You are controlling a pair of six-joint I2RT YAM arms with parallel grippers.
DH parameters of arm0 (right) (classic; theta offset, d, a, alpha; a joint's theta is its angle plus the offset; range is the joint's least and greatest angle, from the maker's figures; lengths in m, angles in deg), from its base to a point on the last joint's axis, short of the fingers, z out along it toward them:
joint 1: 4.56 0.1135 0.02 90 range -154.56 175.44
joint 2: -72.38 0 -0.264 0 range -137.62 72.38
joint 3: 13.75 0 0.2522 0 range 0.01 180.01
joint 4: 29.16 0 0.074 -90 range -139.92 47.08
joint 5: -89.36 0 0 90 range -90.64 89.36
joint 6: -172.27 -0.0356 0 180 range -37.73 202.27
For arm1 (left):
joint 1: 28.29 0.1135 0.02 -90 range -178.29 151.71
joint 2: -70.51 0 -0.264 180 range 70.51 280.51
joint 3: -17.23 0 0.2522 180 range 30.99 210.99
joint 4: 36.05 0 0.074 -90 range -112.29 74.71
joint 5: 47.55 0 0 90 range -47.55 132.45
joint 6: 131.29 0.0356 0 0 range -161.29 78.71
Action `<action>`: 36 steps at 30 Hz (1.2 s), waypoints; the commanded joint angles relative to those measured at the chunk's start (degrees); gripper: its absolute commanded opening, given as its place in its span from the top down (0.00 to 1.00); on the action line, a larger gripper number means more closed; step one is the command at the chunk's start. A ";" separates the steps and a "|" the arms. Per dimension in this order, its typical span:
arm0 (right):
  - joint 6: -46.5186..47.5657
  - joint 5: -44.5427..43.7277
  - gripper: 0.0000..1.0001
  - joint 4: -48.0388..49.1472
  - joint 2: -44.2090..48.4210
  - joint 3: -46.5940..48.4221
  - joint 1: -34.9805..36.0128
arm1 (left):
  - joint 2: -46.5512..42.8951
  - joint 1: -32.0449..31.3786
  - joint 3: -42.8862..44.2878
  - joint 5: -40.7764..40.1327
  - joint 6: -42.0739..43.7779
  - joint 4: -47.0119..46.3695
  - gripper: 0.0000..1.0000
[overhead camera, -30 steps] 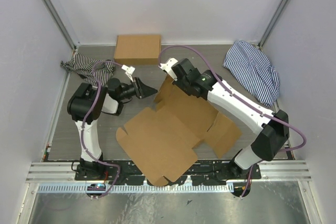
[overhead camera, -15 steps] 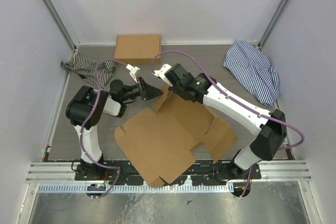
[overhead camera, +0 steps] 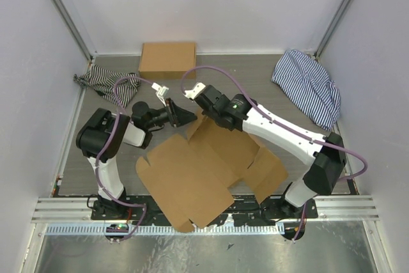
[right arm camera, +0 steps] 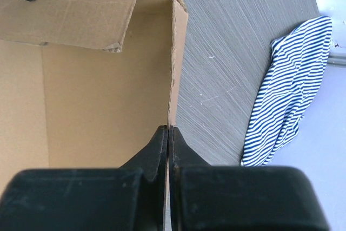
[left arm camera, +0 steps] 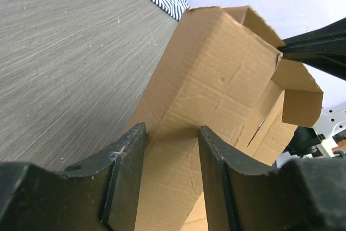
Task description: Fold the paper box
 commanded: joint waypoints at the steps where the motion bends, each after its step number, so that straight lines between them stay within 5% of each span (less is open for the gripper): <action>1: -1.90 -2.96 0.97 -0.18 -0.56 2.37 0.37 | -2.35 -0.22 -0.11 -0.08 2.02 -1.86 0.50; 24: -9.99 -9.95 0.97 -5.16 -5.00 5.22 9.61 | -9.50 -0.14 -8.43 -2.16 4.39 -1.69 0.49; 36: -19.66 -20.91 0.97 -14.26 -10.09 11.75 15.59 | -19.91 -0.14 -14.04 -7.44 10.40 7.49 0.48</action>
